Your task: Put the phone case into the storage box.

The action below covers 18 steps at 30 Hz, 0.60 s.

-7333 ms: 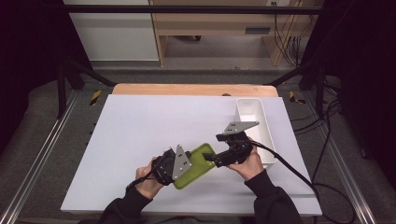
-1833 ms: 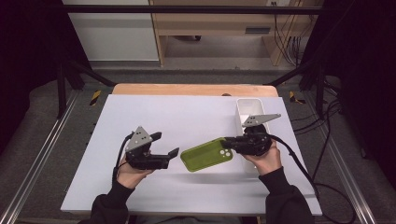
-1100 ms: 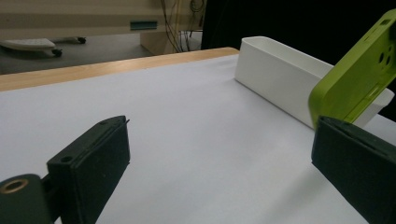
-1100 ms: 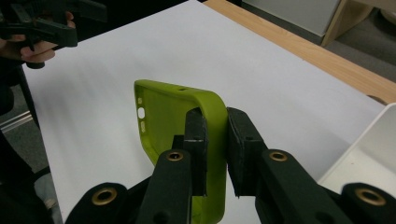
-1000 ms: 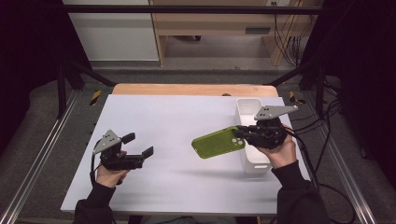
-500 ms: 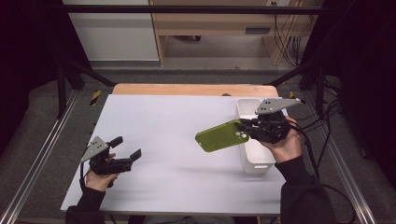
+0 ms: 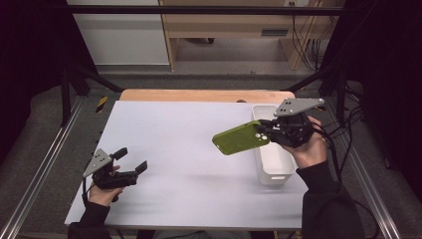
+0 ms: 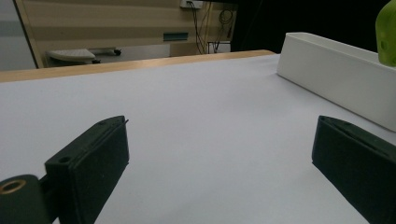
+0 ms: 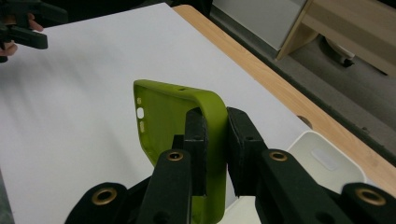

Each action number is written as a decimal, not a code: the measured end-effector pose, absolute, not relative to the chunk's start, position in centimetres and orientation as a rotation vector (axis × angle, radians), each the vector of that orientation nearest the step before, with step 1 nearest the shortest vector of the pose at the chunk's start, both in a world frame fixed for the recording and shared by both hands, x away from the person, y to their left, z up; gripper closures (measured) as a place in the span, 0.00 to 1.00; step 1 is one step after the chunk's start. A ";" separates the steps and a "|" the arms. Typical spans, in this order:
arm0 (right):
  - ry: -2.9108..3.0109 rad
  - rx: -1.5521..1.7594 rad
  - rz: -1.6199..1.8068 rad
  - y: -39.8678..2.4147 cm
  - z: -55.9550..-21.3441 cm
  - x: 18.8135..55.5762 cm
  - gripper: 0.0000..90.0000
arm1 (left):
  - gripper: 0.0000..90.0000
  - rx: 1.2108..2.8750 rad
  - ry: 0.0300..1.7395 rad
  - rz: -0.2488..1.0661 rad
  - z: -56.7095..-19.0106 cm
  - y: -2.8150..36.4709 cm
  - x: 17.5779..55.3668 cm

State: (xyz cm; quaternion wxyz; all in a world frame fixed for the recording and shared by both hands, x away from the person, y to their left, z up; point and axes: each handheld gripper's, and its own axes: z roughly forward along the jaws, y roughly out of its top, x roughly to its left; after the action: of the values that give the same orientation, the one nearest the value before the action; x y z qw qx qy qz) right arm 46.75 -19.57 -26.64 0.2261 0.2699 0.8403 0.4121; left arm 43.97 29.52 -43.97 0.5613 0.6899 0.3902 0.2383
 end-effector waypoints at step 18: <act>2.268 0.662 0.976 -20.1 -23.6 47.0 0.89 | 0.04 1.639 0.915 0.564 -44.2 29.6 44.1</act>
State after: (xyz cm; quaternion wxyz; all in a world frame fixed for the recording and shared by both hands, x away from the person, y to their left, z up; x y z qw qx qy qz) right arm 47.04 -20.06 -23.55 0.2886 0.2478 0.8494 0.3657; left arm 44.13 29.58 -44.24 0.5571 0.6945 0.3875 0.2391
